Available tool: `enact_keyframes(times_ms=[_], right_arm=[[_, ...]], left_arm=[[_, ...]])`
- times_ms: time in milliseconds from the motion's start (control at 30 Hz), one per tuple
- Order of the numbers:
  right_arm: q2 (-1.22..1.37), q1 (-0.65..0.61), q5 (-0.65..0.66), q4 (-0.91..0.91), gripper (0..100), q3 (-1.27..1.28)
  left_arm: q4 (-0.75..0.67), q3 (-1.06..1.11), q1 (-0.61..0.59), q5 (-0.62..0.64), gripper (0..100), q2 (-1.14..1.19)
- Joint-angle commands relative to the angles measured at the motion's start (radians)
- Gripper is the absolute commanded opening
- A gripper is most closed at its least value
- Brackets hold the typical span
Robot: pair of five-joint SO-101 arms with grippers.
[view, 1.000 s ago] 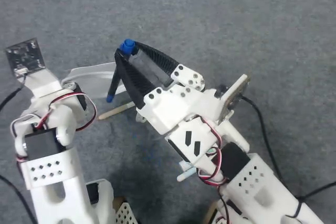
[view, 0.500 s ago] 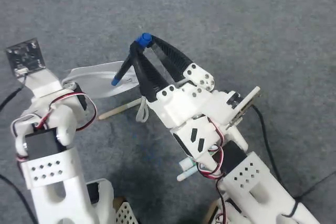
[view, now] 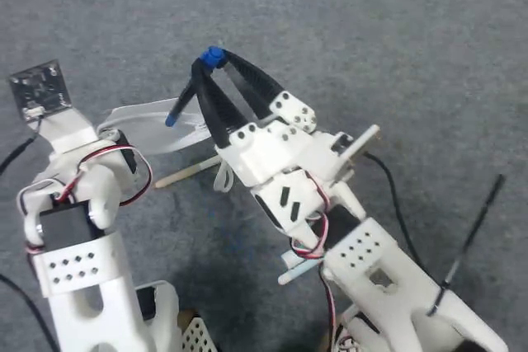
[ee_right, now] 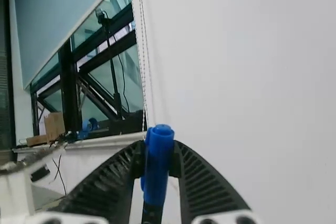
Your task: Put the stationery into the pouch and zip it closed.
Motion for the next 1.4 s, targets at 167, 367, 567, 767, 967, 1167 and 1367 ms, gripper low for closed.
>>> enact_keyframes(times_ms=[167, 367, 567, 767, 967, 1167, 1367], right_arm=[[0.143, -0.015, 0.014, -0.041, 0.6, -0.012], [0.245, -0.079, 0.015, -0.036, 0.6, 0.005], [0.295, -0.117, 0.097, -0.031, 0.6, 0.020], [0.295, -0.166, 0.269, -0.031, 2.4, 0.072], [0.295, -0.162, 0.270, -0.030, 16.4, 0.084], [0.266, -0.162, 0.273, -0.027, 15.2, 0.094], [0.058, -0.162, 0.267, 0.260, 15.2, 0.089]], left_arm=[[-0.035, -0.030, 0.005, 0.012, 1, -0.005], [-0.034, -0.030, 0.005, 0.012, 1, -0.005], [-0.034, -0.030, 0.005, 0.012, 1, -0.005], [-0.035, -0.030, 0.005, 0.012, 1, -0.005], [-0.035, -0.030, 0.005, 0.012, 1, -0.003], [-0.035, -0.030, 0.003, 0.012, 1, 0.000], [-0.037, -0.030, 0.000, 0.012, 1, -0.003]])
